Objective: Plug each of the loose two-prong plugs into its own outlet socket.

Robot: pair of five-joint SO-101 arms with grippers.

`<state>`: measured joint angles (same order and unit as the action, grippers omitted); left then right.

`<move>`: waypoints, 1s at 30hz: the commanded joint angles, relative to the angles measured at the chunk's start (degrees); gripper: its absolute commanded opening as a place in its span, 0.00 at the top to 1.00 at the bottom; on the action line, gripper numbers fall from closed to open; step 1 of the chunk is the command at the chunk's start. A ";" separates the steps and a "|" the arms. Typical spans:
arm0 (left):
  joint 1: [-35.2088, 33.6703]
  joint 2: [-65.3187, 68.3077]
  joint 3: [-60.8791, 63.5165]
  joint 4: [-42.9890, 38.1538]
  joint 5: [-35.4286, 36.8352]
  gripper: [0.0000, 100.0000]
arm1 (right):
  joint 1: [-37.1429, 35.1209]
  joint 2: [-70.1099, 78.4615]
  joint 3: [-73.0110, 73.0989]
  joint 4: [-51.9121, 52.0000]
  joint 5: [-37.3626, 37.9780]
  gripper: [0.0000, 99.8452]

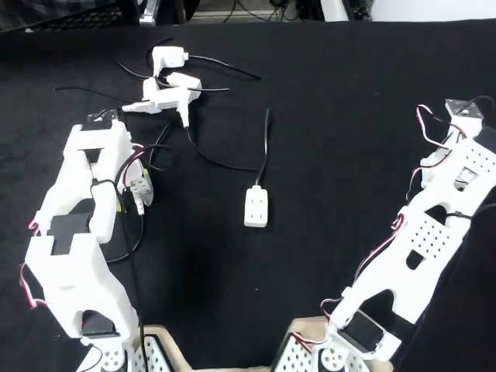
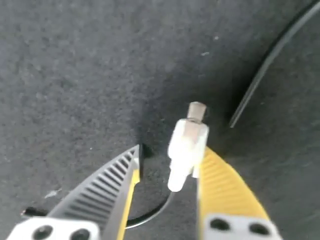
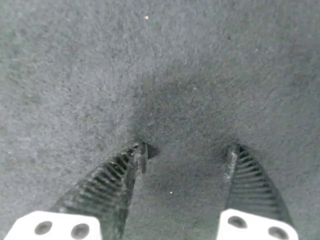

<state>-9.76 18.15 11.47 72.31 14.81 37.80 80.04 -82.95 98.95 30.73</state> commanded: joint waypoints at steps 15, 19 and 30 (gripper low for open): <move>6.55 -1.23 -3.30 0.09 -0.35 0.92 | -4.66 4.35 0.66 1.76 0.26 0.75; 8.66 -1.76 -4.00 -1.32 -2.99 0.98 | -4.48 4.26 0.57 1.85 0.35 0.75; 10.15 -1.85 -20.62 13.19 -20.31 0.97 | -7.03 2.95 -2.42 2.02 -0.26 0.75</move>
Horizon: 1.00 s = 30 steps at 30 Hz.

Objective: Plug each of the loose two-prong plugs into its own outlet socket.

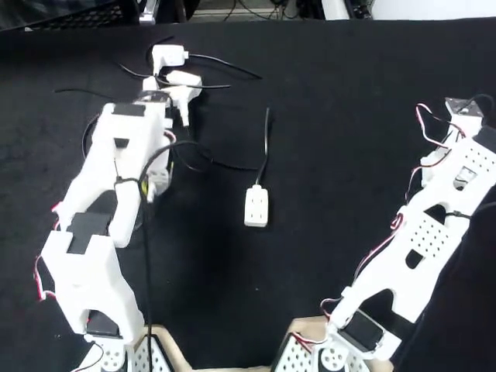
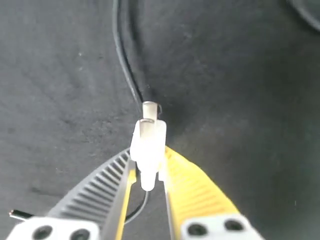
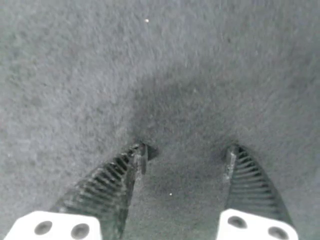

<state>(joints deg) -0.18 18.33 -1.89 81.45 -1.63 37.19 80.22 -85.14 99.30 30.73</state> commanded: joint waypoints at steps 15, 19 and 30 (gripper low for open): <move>8.40 -9.58 -33.19 16.97 -21.10 0.97 | -24.62 -4.62 -1.01 1.49 -16.00 0.75; 10.33 -17.05 -34.33 16.79 -25.32 0.97 | -28.31 -5.32 -1.01 1.49 -16.88 0.75; 19.56 -46.86 -17.27 16.88 -27.34 0.97 | -32.09 -7.52 -5.67 1.49 -24.00 0.81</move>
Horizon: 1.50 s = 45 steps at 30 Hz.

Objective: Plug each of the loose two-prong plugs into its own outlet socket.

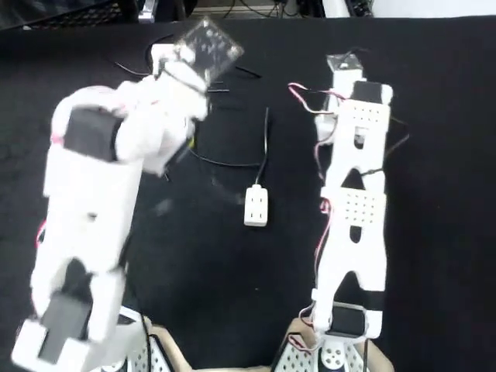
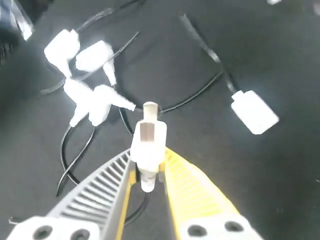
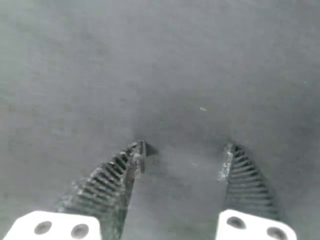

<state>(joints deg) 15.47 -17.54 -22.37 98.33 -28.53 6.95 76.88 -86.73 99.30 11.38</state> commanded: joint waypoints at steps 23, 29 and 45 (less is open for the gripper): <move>7.96 -84.66 84.00 -32.00 3.16 0.97 | -10.64 -10.15 -6.81 2.02 -13.63 0.99; 7.87 -86.42 94.64 -42.02 3.16 0.97 | -11.43 -13.49 -5.67 2.20 -13.36 0.99; 5.41 -86.95 110.02 -58.99 12.13 0.97 | -23.03 -58.77 45.49 1.49 -2.81 0.99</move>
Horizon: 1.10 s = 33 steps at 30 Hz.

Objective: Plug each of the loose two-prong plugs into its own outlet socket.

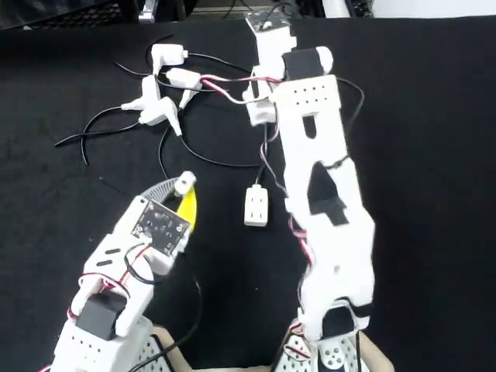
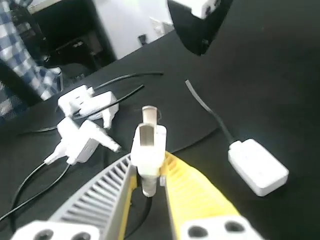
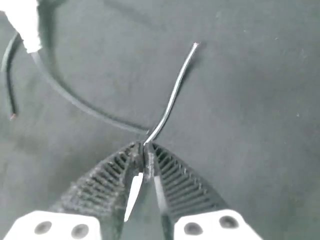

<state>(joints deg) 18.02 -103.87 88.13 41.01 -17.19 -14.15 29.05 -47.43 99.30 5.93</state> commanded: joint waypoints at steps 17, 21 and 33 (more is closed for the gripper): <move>1.10 -0.70 0.31 -16.88 23.38 0.97 | -8.70 -60.44 58.51 -23.38 6.42 0.99; 3.65 -0.70 1.63 -18.37 23.56 0.97 | -13.19 -69.67 68.97 -31.30 6.42 0.99; 9.54 -0.70 0.75 -12.92 23.56 0.97 | -15.30 -77.05 72.40 -34.55 6.33 0.99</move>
<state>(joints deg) 26.55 -103.87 90.24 28.09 6.02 -28.57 -43.56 25.19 65.98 12.18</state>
